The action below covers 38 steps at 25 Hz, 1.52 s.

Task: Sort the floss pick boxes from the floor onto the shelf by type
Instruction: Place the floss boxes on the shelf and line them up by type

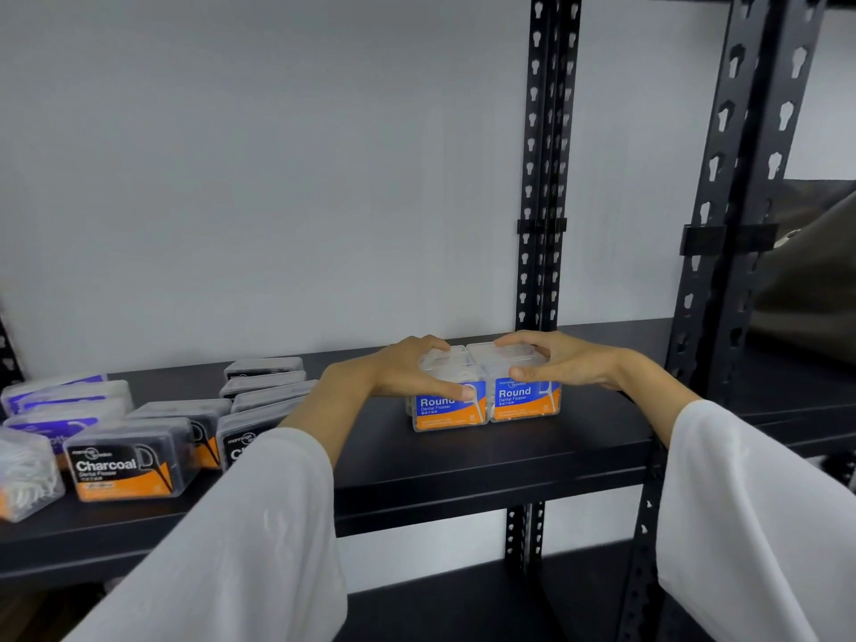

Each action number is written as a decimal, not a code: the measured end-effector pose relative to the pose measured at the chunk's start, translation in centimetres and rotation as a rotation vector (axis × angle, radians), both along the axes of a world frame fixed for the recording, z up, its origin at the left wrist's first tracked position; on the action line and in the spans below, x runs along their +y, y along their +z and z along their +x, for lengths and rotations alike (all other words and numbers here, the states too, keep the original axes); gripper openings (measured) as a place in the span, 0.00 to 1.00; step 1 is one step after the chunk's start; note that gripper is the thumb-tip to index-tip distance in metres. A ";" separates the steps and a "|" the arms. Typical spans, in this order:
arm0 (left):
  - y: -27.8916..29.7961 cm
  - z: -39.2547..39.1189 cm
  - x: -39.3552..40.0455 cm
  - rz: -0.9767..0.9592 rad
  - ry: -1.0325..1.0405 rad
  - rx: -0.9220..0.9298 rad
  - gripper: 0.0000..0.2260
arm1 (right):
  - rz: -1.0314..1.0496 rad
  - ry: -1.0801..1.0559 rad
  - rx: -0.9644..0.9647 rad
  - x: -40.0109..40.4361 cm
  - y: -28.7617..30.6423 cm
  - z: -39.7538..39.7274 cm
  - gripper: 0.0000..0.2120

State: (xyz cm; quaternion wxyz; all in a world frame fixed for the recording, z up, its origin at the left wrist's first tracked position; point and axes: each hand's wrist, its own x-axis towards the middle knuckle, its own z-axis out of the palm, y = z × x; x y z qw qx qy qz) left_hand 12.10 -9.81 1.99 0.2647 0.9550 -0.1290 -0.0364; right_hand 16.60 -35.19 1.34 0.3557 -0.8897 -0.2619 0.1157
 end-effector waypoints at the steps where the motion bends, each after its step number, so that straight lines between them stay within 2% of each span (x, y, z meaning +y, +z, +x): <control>1: 0.0 -0.1 0.0 -0.003 -0.001 0.002 0.39 | 0.004 -0.005 0.003 0.1 0.0 -0.2 0.42; 4: 0.0 -0.5 -0.2 -0.019 -0.004 -0.002 0.38 | 0.004 -0.031 0.000 0.3 0.3 -0.9 0.32; 8: 0.3 -1.0 -0.6 -0.016 -0.019 0.012 0.35 | -0.007 -0.046 -0.018 0.5 0.7 -1.4 0.29; 11: 0.9 -1.5 -0.5 -0.072 -0.016 0.002 0.33 | 0.111 -0.114 -0.114 1.0 1.0 -2.1 0.21; 14: 1.9 -2.6 0.4 -0.123 0.057 -0.148 0.25 | 0.211 -0.237 -0.341 2.2 1.5 -3.4 0.15; 18: 3.5 -5.6 3.9 -0.138 0.084 -0.340 0.11 | 0.268 -0.184 -0.431 5.8 3.0 -6.0 0.07; 24: 4.9 -10.4 13.9 -0.099 0.212 -0.382 0.06 | 0.276 -0.057 -0.448 14.4 4.6 -8.2 0.05; 28: 4.6 -12.1 20.6 0.014 0.294 -0.299 0.06 | 0.235 0.003 -0.429 19.9 4.4 -7.5 0.06; 33: 4.0 -13.1 24.6 0.039 0.195 -0.065 0.13 | 0.120 0.059 -0.388 25.3 3.6 -5.3 0.10; 38: 3.7 -12.0 24.8 -0.022 0.112 -0.008 0.12 | 0.059 0.094 -0.373 28.7 3.2 -3.7 0.13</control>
